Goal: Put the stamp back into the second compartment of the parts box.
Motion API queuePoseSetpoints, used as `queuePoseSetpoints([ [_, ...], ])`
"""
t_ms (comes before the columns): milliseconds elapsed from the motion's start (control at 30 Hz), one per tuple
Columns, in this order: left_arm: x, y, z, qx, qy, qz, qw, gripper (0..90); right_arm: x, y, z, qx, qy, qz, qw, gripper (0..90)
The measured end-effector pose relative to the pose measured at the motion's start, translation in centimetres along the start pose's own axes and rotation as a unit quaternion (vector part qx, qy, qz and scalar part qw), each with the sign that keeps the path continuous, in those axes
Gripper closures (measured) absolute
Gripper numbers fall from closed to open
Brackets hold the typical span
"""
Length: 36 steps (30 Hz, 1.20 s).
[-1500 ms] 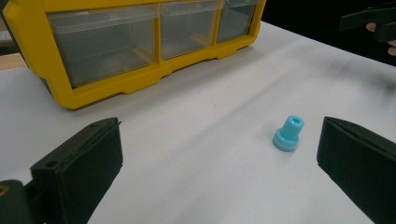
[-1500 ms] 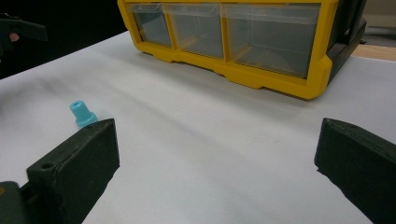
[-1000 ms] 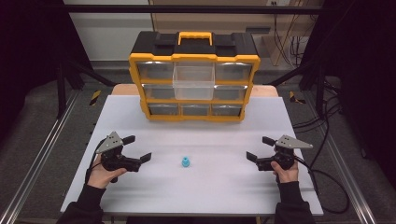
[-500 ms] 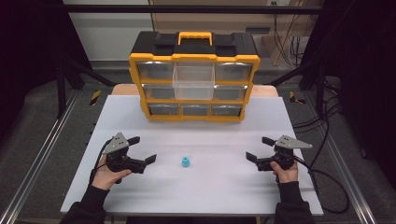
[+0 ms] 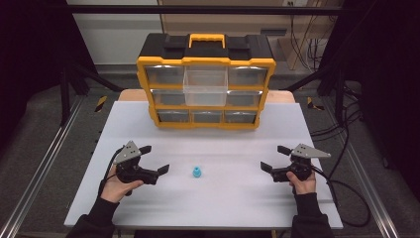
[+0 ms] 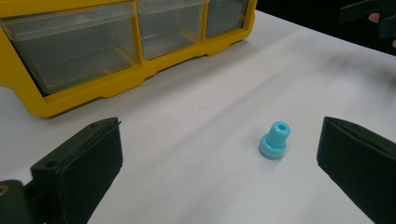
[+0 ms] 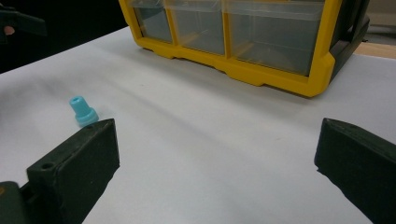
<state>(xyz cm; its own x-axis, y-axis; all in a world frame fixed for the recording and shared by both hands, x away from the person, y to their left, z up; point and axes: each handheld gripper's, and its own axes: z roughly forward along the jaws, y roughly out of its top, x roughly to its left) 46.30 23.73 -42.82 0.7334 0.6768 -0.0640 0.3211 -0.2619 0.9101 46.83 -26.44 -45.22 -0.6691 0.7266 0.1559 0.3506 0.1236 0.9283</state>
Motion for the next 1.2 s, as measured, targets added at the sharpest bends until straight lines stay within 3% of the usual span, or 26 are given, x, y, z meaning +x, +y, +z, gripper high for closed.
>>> queuePoseSetpoints([
  [1200, -2.6, 2.6, 1.9, 0.032, -0.012, 0.018, 0.9992, 0.0, 0.0, 0.0, 0.0, 0.001, 0.001, -0.001, 1.0000, 0.4],
])
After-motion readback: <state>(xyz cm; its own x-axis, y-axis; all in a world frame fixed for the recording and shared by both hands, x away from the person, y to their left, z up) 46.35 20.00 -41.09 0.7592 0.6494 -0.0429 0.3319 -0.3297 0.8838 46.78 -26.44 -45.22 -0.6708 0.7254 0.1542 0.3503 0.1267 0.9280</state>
